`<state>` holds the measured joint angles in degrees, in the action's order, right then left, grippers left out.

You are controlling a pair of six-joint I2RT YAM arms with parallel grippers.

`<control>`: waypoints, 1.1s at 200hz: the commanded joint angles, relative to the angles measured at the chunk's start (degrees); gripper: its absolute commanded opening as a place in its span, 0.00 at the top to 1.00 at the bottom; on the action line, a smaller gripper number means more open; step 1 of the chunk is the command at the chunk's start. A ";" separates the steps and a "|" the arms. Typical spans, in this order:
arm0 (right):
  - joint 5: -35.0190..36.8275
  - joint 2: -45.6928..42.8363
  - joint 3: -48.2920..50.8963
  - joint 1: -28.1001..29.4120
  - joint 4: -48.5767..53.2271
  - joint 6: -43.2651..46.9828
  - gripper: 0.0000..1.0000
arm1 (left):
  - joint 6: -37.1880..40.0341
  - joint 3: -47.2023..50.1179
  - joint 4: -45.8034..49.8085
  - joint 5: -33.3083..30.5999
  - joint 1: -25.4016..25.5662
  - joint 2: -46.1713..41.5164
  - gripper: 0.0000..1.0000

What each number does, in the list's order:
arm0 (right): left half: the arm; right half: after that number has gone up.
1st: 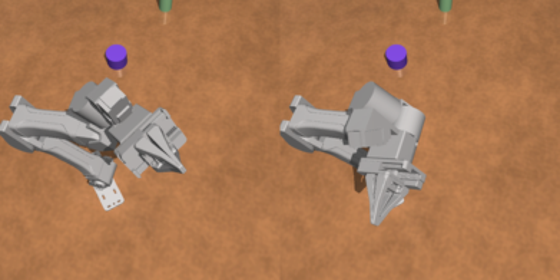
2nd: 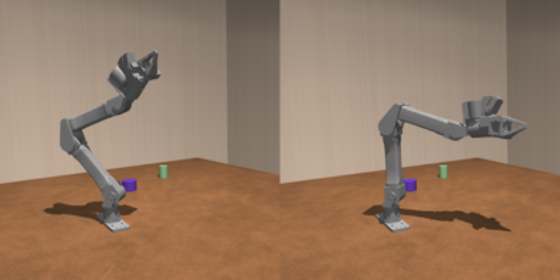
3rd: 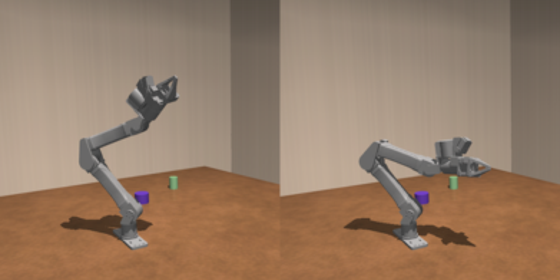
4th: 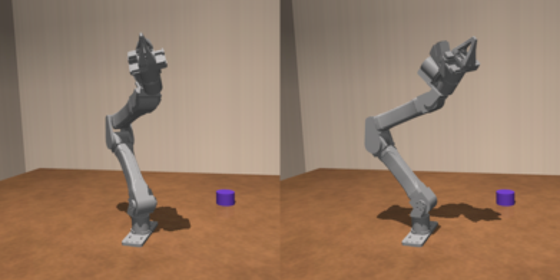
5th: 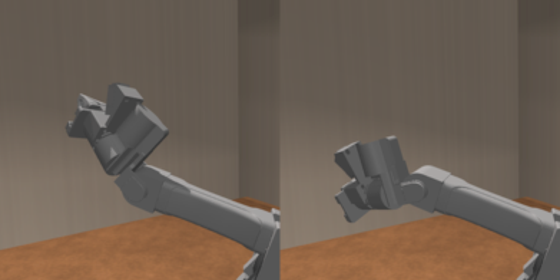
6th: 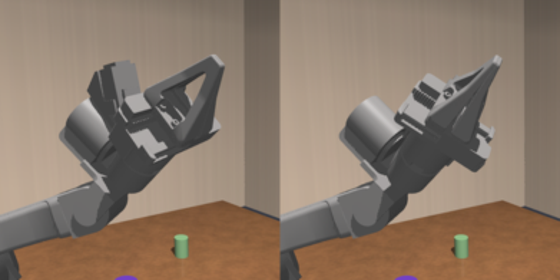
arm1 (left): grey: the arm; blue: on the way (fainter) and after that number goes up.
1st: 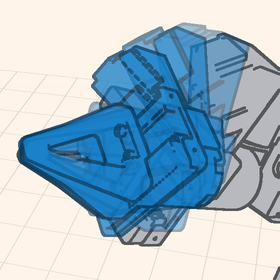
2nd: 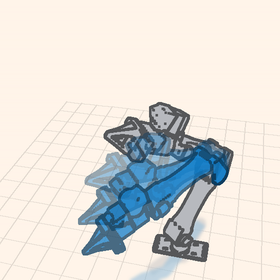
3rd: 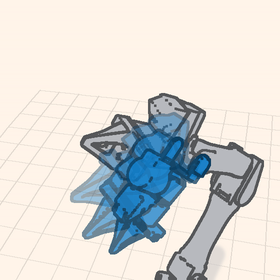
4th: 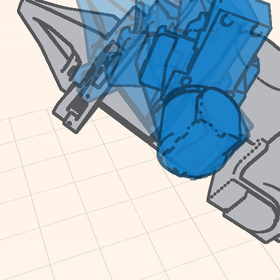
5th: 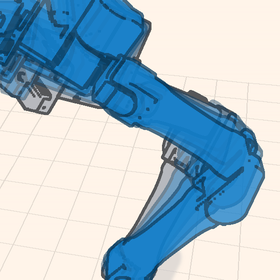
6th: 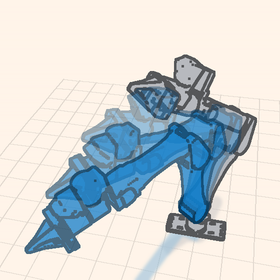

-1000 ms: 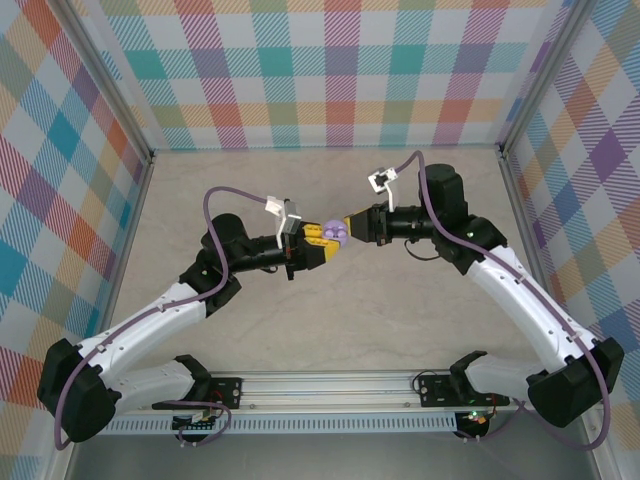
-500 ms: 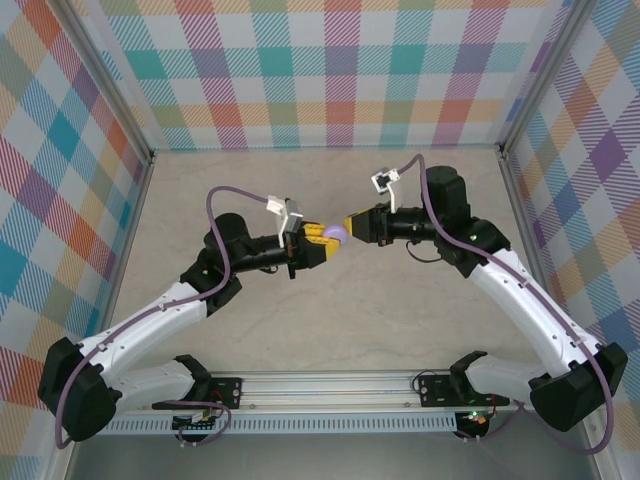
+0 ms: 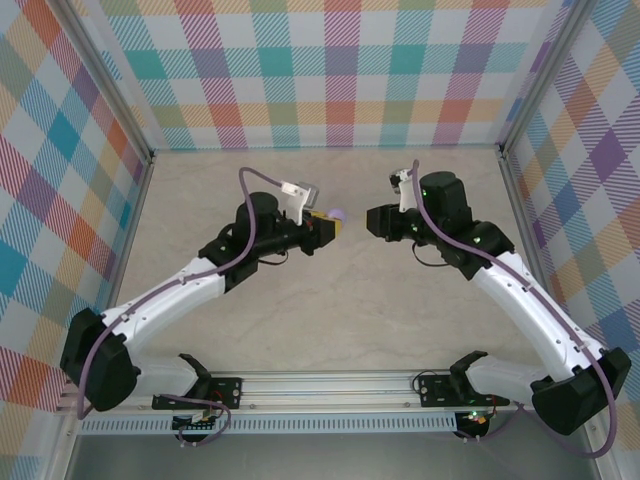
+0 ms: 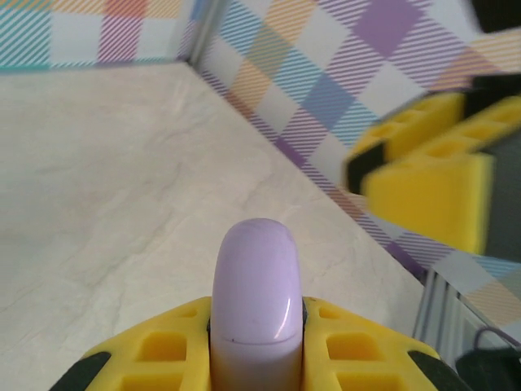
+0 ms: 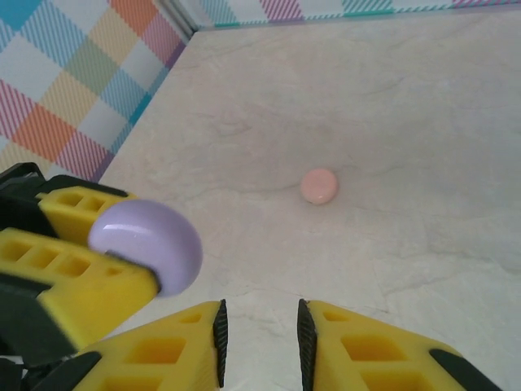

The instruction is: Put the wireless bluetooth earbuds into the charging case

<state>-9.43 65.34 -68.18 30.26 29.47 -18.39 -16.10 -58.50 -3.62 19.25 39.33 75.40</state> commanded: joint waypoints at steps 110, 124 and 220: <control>4.51 -2.93 2.40 0.24 2.55 2.13 0.69 | -10.43 -24.26 27.81 -0.15 -2.76 32.82 0.94; 4.66 -3.02 2.53 0.24 2.69 2.18 0.69 | -10.38 -24.69 27.35 1.17 -2.85 34.72 0.94; 4.86 -2.41 2.61 0.24 3.39 2.51 0.68 | -12.13 -26.88 25.43 4.11 -4.09 43.49 0.93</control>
<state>-5.08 63.40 -66.08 30.35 32.16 -17.08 -26.63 -83.74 22.31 21.87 35.73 117.54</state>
